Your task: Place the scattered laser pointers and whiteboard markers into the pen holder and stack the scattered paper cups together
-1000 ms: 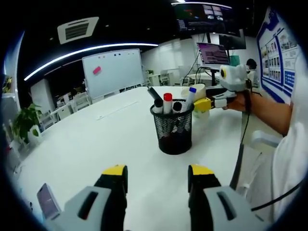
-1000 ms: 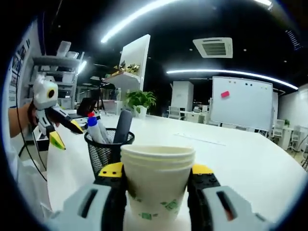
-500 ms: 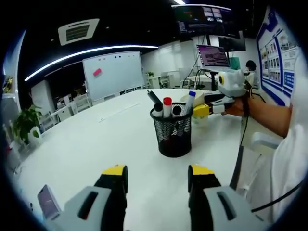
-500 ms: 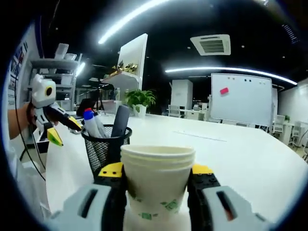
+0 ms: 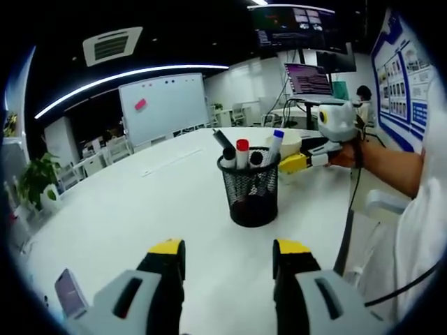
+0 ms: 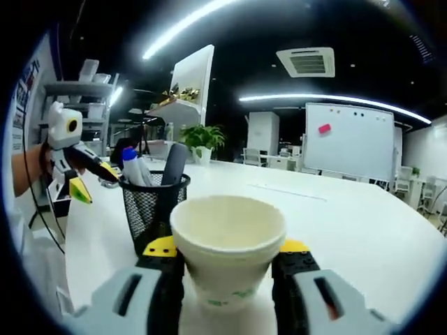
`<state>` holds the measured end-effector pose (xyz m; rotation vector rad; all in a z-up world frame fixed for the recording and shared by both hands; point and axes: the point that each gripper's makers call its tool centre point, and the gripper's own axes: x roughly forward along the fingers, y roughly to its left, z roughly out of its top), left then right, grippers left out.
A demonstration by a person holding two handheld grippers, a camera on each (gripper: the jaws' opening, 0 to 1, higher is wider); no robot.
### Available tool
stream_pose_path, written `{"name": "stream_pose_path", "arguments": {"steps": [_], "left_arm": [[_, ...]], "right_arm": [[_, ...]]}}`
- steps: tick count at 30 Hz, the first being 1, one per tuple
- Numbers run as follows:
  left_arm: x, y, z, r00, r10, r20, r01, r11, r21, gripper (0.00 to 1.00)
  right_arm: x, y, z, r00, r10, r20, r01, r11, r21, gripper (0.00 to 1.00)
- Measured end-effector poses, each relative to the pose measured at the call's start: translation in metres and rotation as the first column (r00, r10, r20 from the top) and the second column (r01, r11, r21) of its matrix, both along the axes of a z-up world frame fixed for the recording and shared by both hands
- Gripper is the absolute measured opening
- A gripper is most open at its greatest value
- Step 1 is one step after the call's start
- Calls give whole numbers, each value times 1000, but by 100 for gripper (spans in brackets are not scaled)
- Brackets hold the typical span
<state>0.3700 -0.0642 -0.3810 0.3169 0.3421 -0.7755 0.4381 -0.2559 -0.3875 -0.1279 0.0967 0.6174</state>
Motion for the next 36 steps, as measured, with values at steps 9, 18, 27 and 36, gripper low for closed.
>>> {"name": "stream_pose_path", "arguments": {"steps": [9, 18, 27, 36], "left_arm": [[0, 0, 0, 1000, 3, 1, -3, 1000, -2, 51], [0, 1, 0, 1000, 8, -1, -8, 1000, 0, 51], [0, 0, 0, 1000, 12, -2, -11, 1000, 1, 51], [1, 0, 0, 1000, 16, -5, -16, 1000, 1, 51]], "right_arm": [[0, 0, -5, 1000, 6, -16, -6, 999, -38, 50], [1, 1, -7, 999, 2, -34, -3, 1000, -18, 50], [0, 3, -11, 999, 16, -49, -17, 999, -35, 52], [-1, 0, -9, 998, 10, -59, -12, 999, -38, 63]]}}
